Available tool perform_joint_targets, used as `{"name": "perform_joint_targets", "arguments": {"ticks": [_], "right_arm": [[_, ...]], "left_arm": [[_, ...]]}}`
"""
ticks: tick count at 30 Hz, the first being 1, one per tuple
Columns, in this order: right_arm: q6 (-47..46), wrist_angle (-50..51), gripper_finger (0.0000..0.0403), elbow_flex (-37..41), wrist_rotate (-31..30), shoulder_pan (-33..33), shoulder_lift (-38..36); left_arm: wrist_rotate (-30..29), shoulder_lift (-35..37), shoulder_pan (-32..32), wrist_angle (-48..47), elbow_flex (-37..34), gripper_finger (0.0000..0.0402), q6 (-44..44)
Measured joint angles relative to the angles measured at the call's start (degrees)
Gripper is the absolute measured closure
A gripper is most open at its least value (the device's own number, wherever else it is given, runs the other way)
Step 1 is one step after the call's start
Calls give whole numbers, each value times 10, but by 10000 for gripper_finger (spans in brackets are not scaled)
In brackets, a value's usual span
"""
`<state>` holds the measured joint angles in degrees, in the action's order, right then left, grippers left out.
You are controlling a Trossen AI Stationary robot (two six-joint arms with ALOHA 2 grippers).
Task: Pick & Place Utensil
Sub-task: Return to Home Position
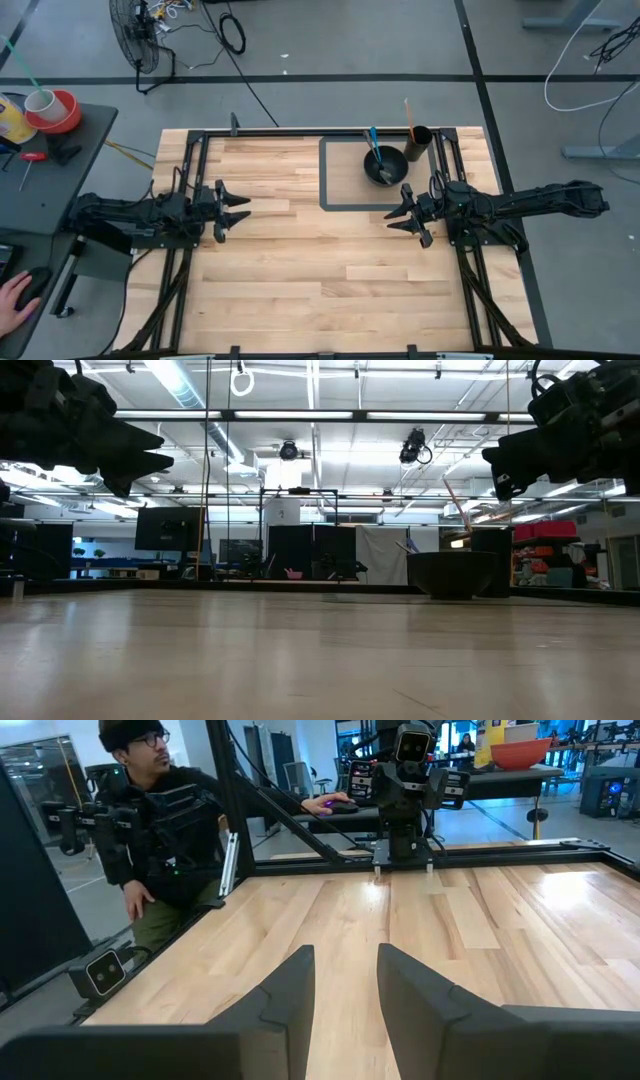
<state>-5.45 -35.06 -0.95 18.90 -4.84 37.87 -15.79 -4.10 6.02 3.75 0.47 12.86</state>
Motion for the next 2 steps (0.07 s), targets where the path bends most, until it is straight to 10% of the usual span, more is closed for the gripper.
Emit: {"name": "perform_joint_targets", "arguments": {"ticks": [2], "right_arm": [[0, 0, 289, 0, 0, 0, 0]], "left_arm": [[0, 0, 0, 0, 0, 204, 0]]}}
